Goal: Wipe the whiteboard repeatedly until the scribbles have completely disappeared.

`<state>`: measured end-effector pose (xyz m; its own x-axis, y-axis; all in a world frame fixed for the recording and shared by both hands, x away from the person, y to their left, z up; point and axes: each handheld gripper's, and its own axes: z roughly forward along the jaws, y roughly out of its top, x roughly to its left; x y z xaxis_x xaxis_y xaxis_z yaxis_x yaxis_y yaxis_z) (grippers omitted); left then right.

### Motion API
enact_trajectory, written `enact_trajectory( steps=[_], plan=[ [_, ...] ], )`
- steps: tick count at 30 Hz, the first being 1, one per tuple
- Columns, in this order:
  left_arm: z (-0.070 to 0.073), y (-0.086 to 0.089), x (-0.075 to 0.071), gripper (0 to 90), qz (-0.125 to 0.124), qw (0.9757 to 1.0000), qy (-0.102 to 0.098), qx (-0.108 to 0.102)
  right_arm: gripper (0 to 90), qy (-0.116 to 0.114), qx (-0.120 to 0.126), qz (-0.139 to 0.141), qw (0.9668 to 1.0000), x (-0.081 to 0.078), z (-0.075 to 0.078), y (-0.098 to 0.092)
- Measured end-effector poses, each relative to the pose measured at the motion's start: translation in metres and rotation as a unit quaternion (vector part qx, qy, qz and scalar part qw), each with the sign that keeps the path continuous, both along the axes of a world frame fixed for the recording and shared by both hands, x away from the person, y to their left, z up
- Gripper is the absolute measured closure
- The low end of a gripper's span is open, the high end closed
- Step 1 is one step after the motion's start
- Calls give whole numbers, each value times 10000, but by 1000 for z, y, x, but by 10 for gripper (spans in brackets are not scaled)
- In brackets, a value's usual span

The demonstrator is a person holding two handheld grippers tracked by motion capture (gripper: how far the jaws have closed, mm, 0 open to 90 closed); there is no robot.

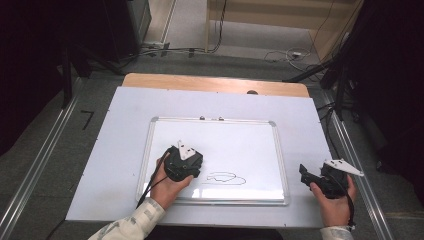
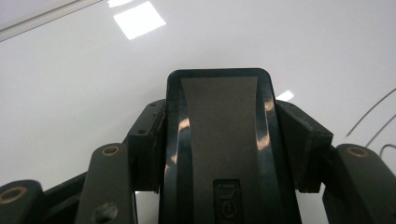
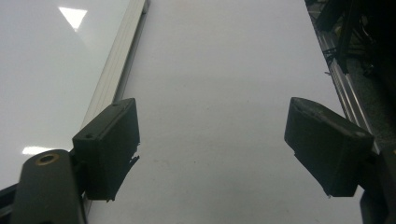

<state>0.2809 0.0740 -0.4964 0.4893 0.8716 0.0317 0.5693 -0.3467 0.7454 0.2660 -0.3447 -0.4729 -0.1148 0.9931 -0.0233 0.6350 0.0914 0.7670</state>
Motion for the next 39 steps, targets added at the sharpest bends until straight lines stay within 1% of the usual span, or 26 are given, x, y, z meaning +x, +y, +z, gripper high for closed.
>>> enact_trajectory(
  steps=[2, 6, 7, 9, 13, 14, 22, 33, 35, 39],
  plan=[
    [0, -4, 1, 413, 5, 10000, 3, -27, 165, -1, 5, -12, 10000, 0, 0, 0],
    [0, -13, 3, 413, -77, 10000, 22, -12, 165, -7, 0, 2, 10000, 0, 0, 0],
    [0, -16, 3, 413, -82, 10000, 23, -35, 165, -6, 2, -1, 10000, 0, 0, 0],
    [0, -20, 4, 413, -134, 9999, 39, 7, 165, -4, 5, -4, 10000, 0, 0, 0],
    [0, -30, 6, 413, -171, 9998, 38, -13, 165, -15, 7, -1, 10000, 0, 0, 0],
    [1, -32, 7, 413, -206, 9998, 37, 22, 165, -15, 7, 0, 10000, 0, 0, 0],
    [1, -48, 10, 413, -256, 9997, 45, 23, 165, -2, 21, -17, 10000, 0, 1, 0],
    [1, -64, 13, 413, -301, 9995, 53, 24, 165, -4, 7, -22, 10000, 0, 1, 0],
    [1, -66, 13, 413, -328, 9994, 65, 60, 165, -4, 12, -28, 10000, 0, 1, 0],
    [1, -72, 14, 413, -360, 9993, 61, 36, 165, -3, 15, -25, 10000, 0, 1, 0]
  ],
)
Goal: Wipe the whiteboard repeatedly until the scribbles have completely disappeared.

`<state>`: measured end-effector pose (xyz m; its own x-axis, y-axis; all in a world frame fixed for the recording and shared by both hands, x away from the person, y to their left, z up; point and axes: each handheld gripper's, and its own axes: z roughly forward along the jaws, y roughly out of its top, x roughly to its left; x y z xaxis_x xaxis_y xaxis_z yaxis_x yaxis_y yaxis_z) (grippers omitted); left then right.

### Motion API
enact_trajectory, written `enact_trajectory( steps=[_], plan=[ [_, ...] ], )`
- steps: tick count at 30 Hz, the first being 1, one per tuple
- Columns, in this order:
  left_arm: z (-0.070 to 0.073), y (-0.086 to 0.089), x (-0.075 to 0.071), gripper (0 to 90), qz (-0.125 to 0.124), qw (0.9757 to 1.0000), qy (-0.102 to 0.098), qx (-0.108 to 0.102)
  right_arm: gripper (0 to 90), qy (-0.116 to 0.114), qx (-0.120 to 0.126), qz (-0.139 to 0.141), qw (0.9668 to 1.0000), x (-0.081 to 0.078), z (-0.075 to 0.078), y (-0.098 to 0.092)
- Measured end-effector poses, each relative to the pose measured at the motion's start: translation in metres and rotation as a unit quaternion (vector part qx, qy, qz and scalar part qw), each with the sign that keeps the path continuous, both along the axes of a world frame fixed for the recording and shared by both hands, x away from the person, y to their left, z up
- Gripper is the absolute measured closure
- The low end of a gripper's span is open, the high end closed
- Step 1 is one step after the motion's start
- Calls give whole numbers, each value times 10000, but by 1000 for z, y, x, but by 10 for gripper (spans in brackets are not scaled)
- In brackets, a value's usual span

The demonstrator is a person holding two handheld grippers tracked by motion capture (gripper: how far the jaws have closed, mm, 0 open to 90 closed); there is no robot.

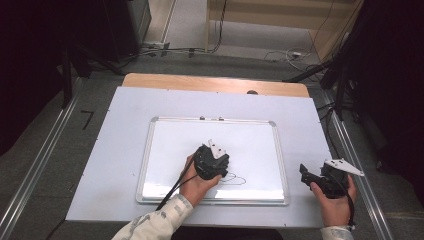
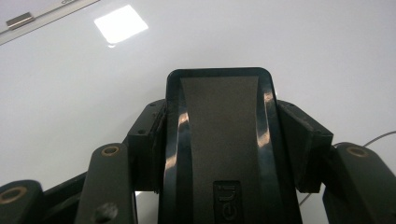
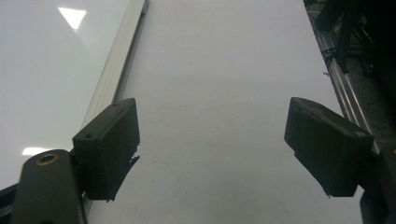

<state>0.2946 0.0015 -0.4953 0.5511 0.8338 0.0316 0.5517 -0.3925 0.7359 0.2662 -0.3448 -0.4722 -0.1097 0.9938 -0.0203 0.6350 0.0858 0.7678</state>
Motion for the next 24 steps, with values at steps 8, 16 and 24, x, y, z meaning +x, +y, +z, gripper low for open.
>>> enact_trajectory(
  steps=[8, 16, 24],
  plan=[
    [0, -14, 0, 412, -72, 10000, 0, -1, 165, -10, 7, -6, 10000, 0, 0, -1],
    [0, -24, -1, 412, -115, 9999, 7, -23, 165, -14, -21, -1, 10000, 0, 0, 0],
    [0, -34, -1, 412, -153, 9999, 14, -1, 165, -16, -23, 2, 10000, 0, 0, 0]
  ],
)
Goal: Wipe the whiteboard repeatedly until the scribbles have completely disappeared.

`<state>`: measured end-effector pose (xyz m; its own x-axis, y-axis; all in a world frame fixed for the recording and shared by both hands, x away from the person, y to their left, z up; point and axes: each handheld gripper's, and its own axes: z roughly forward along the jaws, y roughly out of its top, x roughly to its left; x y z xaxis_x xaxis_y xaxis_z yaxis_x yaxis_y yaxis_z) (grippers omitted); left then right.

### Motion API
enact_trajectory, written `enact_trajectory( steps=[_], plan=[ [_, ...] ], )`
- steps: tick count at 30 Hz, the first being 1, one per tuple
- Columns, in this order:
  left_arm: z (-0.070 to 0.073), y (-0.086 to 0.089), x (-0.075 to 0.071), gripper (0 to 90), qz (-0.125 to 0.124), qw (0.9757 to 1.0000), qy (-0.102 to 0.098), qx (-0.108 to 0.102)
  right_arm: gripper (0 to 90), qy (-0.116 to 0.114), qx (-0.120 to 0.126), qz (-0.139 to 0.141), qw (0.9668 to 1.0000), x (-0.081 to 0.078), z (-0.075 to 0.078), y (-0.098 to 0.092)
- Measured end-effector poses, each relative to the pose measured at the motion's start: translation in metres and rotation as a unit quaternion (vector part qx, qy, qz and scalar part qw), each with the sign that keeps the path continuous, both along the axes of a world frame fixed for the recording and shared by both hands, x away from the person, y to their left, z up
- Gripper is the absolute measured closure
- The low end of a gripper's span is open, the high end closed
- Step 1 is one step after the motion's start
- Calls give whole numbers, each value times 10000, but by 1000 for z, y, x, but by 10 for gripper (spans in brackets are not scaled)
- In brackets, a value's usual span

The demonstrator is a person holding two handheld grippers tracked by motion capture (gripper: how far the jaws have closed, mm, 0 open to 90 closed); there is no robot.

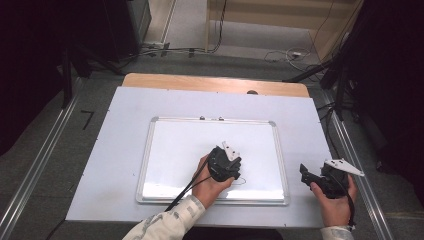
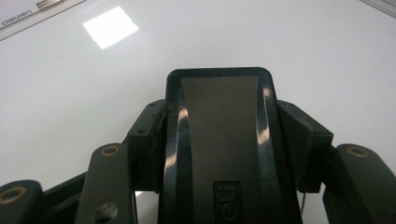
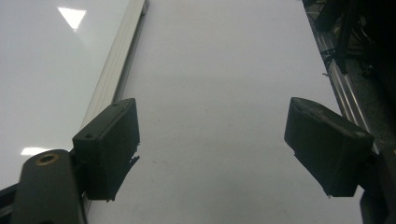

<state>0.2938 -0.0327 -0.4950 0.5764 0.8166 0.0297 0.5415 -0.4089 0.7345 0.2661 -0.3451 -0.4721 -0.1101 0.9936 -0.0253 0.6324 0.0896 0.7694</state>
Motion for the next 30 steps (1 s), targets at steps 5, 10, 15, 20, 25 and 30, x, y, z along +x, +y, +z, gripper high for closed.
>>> enact_trajectory(
  steps=[5, 10, 15, 20, 25, 30],
  plan=[
    [0, -5, 0, 412, -57, 10000, -2, 5, 165, -6, -2, -5, 10000, 0, 0, 0],
    [0, -12, 0, 412, -87, 10000, -9, 12, 165, -4, 9, -13, 10000, 0, 0, -1],
    [0, -18, 1, 412, -122, 9999, -2, 13, 165, -9, 6, -3, 10000, 0, 0, -1],
    [0, -24, 1, 412, -161, 9999, 7, 14, 165, -10, 23, 4, 10000, -1, 1, -1],
    [0, -33, 1, 412, -208, 9998, 8, 20, 165, -17, 27, -17, 10000, -1, 1, -1],
    [0, -41, 1, 412, -248, 9997, 7, 13, 165, -15, 31, -14, 10000, -1, 1, -1]
  ],
)
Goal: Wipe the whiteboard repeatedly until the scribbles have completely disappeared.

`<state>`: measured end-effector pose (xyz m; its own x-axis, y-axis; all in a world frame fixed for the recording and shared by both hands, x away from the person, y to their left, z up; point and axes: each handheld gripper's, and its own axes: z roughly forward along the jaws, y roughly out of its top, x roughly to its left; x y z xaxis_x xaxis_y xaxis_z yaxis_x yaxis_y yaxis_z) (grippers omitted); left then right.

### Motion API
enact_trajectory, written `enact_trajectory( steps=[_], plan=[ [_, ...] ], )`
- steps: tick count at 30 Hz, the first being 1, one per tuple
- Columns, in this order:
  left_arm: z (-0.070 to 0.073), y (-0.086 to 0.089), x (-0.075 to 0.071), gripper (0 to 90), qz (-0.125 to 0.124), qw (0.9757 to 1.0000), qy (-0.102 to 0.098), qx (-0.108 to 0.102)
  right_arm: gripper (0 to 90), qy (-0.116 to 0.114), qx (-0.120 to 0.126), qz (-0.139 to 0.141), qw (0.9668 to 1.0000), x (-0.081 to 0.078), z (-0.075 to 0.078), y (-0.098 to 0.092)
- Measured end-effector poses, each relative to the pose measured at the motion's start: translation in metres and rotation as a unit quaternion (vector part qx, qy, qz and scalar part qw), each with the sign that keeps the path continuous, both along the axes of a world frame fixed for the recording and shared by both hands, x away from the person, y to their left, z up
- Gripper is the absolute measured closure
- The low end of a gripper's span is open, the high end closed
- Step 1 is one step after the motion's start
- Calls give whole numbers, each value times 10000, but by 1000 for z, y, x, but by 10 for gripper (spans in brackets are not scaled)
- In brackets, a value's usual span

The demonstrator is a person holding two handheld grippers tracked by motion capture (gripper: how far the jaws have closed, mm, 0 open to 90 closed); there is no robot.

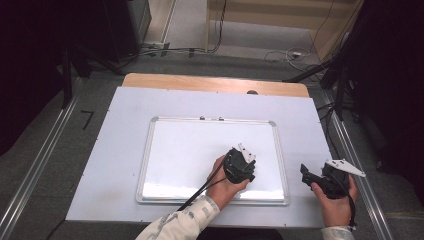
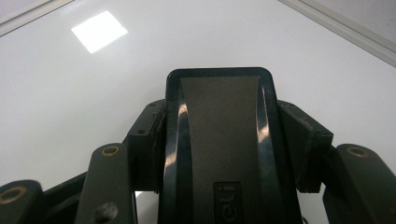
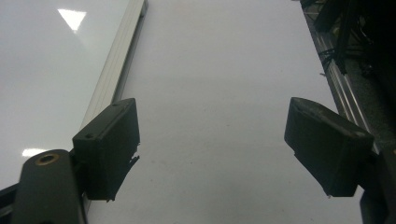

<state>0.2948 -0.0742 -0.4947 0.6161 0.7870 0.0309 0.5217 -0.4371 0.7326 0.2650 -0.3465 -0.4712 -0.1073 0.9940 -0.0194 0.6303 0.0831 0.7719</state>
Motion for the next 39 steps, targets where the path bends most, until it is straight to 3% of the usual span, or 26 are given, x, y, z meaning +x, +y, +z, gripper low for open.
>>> enact_trajectory(
  steps=[29, 39],
  plan=[
    [0, -29, -1, 412, -90, 10000, 1, -5, 165, -6, -38, -2, 10000, 1, 0, -2],
    [0, -24, 0, 412, -100, 9999, 22, -30, 165, 19, -51, 2, 10000, 2, -1, -3]
  ],
)
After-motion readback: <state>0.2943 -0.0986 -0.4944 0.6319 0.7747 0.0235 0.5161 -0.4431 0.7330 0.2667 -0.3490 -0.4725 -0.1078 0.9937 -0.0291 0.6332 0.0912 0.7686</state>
